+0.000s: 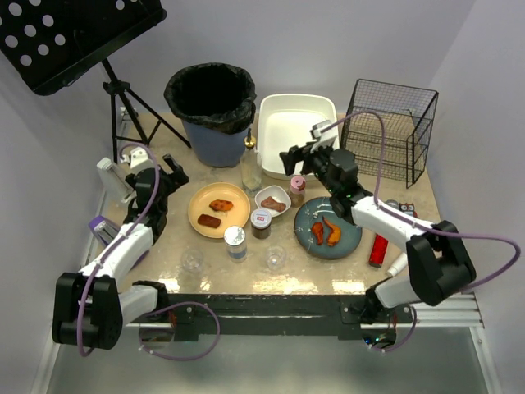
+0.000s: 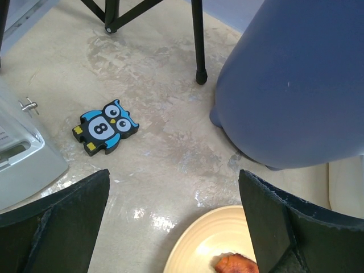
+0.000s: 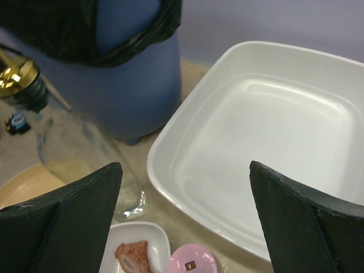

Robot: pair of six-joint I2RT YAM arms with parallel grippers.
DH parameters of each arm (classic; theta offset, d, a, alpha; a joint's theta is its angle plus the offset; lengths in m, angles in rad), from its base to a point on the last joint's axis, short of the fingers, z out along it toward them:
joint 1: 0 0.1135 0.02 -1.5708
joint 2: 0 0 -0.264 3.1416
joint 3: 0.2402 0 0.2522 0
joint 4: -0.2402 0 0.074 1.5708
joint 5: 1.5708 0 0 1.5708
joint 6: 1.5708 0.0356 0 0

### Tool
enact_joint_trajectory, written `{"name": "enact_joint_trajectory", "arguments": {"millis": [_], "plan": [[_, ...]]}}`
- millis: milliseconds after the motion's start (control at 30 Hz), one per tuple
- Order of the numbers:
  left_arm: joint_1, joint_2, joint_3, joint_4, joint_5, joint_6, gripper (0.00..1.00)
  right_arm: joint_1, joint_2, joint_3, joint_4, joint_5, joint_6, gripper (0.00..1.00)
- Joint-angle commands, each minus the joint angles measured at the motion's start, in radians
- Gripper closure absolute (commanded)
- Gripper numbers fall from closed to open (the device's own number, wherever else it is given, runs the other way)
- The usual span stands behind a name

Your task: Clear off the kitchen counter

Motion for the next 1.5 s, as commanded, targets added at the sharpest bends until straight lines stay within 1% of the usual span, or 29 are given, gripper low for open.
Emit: {"name": "enact_joint_trajectory", "arguments": {"millis": [0, 167, 400, 800, 1033, 1300, 1467], "plan": [[-0.002, -0.009, -0.010, 0.025, 0.018, 0.030, 0.00, 0.075, 0.030, 0.060, 0.001, -0.078, -0.135, 0.01], [-0.002, -0.009, -0.011, 0.032, 0.024, 0.041, 0.00, 0.144, 0.080, 0.091, -0.005, -0.128, -0.212, 0.01], [-0.002, -0.012, -0.022, 0.051, 0.036, 0.043, 0.00, 0.174, 0.117, 0.115, -0.033, -0.242, -0.277, 0.01], [-0.002, -0.009, -0.023, 0.061, 0.044, 0.049, 0.00, 0.180, 0.211, 0.195, 0.033, -0.279, -0.198, 0.01], [-0.002, -0.011, -0.026, 0.060, 0.039, 0.049, 0.00, 0.183, 0.266, 0.238, 0.059, -0.276, -0.159, 0.01], [-0.002, -0.009, -0.025, 0.061, 0.038, 0.050, 0.00, 0.184, 0.317, 0.258, 0.078, -0.260, -0.157, 0.01], [-0.002, -0.006, -0.023, 0.060, 0.035, 0.052, 0.00, 0.184, 0.341, 0.263, 0.095, -0.245, -0.123, 0.04]]}}
